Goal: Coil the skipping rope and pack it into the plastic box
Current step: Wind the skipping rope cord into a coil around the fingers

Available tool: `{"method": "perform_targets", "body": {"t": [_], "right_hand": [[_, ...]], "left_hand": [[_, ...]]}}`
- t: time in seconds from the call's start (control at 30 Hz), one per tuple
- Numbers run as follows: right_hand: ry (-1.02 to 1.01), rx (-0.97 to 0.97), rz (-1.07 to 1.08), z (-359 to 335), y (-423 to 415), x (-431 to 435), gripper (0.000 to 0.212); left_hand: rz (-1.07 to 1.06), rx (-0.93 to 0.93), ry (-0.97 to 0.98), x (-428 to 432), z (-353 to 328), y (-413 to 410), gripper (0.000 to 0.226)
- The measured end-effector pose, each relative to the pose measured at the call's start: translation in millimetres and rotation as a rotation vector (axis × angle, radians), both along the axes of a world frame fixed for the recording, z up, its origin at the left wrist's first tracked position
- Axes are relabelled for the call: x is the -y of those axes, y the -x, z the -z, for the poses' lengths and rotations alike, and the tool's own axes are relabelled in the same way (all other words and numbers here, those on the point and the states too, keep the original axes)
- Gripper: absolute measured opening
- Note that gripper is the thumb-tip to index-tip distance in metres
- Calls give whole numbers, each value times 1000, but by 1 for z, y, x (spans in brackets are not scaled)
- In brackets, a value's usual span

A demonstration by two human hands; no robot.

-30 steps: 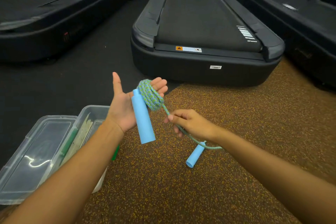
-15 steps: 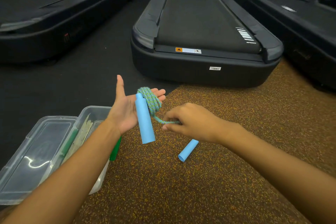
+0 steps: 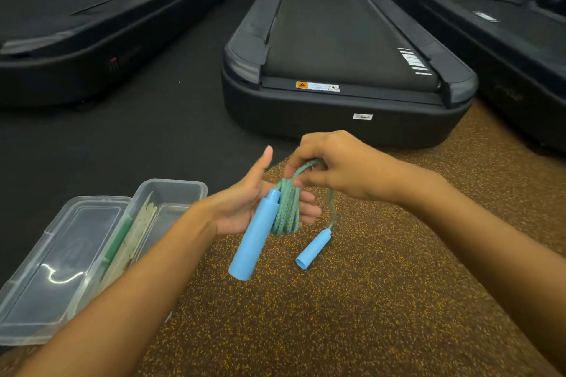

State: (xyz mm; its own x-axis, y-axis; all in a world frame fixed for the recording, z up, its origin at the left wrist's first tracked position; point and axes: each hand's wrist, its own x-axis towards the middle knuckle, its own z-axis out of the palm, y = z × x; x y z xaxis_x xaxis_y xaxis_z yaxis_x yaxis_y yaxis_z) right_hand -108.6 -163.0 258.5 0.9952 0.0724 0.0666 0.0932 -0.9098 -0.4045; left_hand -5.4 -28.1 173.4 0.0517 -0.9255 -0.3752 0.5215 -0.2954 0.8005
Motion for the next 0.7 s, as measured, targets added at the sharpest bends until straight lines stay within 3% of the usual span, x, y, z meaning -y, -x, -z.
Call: {"method": "perform_targets", "body": {"t": [0.37, 0.53, 0.7], "right_hand": [[-469, 60, 140, 26, -5, 19, 11], [-694, 66, 194, 44, -6, 17, 10], [-766, 55, 212, 68, -8, 8, 18]], "left_hand": [[57, -77, 95, -2, -4, 3, 90], [-11, -192, 207, -4, -4, 1, 87], [-149, -255, 279, -2, -2, -4, 83]]}}
